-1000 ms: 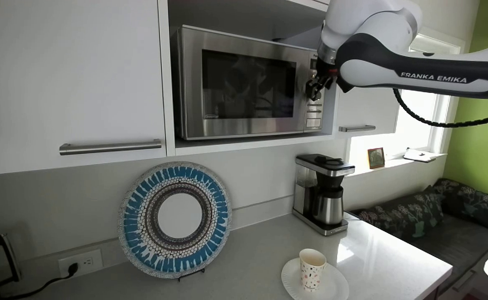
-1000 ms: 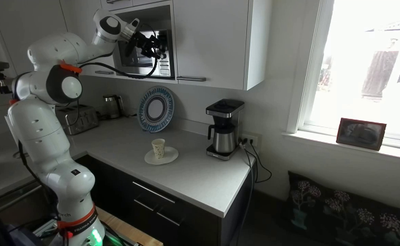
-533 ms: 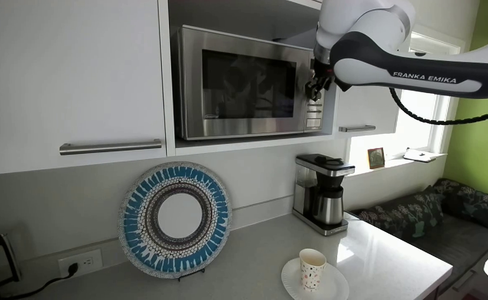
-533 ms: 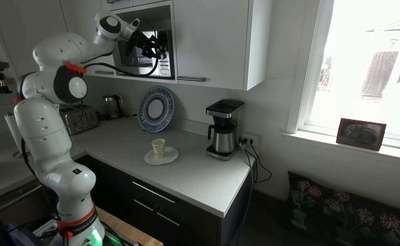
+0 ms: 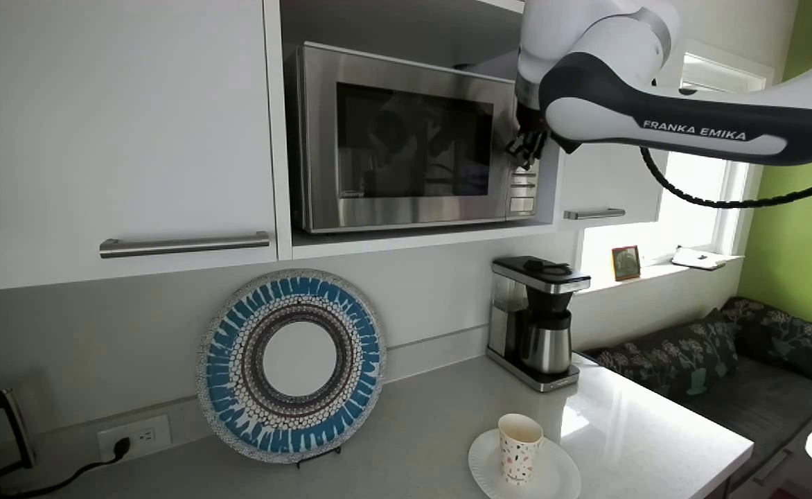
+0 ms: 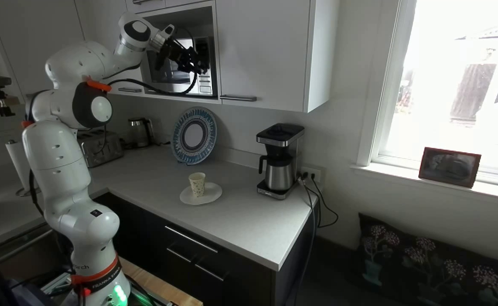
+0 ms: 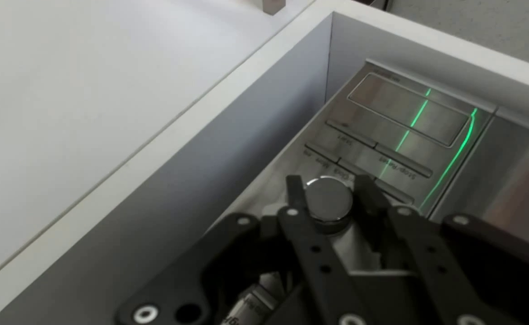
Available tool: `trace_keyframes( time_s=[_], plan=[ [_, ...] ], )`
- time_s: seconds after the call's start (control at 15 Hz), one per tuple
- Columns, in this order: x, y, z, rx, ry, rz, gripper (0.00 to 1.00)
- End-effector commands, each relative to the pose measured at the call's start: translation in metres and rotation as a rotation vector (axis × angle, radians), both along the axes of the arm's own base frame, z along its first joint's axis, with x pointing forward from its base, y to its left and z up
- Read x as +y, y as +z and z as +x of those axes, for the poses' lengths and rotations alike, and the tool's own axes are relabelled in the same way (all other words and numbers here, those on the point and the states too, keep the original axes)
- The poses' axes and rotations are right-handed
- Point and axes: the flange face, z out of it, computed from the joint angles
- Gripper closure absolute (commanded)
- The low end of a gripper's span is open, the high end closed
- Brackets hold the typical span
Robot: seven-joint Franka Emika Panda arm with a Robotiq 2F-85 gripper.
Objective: Close the door of the microwave
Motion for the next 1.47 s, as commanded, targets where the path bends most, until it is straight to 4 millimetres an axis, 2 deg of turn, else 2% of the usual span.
trace_keyframes(
  time_s=[0.0, 0.47, 1.0, 1.4],
  plan=[
    [-0.008, 0.002, 0.008, 0.023, -0.021, -0.024, 0.94],
    [-0.015, 0.007, 0.005, 0.007, -0.035, 0.075, 0.92],
    [-0.032, 0.018, -0.001, -0.056, -0.059, 0.338, 0.92],
    [-0.052, 0.024, -0.003, -0.102, -0.101, 0.552, 0.92]
  ],
)
